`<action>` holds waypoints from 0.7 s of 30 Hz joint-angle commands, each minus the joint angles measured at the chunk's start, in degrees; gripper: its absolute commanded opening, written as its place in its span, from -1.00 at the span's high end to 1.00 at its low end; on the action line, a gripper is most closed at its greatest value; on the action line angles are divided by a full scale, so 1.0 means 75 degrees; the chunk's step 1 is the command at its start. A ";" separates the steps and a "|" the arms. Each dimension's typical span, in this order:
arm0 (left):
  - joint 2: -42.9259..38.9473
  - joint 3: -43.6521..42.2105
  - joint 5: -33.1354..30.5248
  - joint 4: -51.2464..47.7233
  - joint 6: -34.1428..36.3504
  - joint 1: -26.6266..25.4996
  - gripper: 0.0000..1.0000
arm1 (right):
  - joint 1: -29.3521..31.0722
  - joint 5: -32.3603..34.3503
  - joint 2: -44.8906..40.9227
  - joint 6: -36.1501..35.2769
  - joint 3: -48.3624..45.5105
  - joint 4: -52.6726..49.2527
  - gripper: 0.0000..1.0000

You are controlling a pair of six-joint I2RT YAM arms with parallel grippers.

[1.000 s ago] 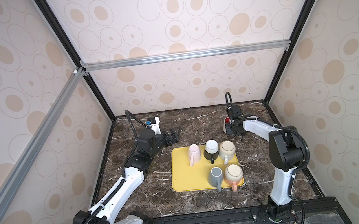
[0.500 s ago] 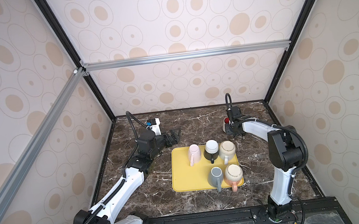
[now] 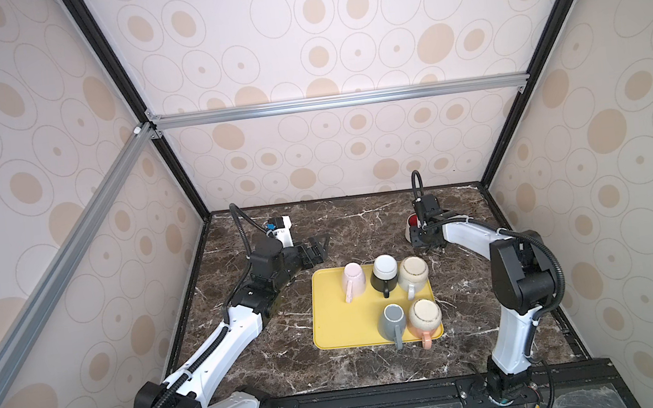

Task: Turn the mug right side up
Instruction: 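Release the mug and raise the right gripper back over the tray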

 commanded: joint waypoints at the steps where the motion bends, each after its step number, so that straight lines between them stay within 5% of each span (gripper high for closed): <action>1: -0.0057 0.0031 -0.0110 -0.0116 0.0318 0.0021 -1.00 | -0.0015 -0.0067 -0.0515 0.0116 -0.0086 -0.0229 0.20; 9: -0.0203 0.0063 -0.0595 -0.1054 0.0915 -0.0136 -1.00 | 0.0030 -0.0288 -0.1752 0.0520 -0.0186 -0.0773 0.18; 21: 0.0119 0.0296 -0.2552 -0.2786 0.1750 -0.1867 -0.95 | 0.1474 -0.0815 -0.3668 0.0771 -0.0506 -0.1363 0.24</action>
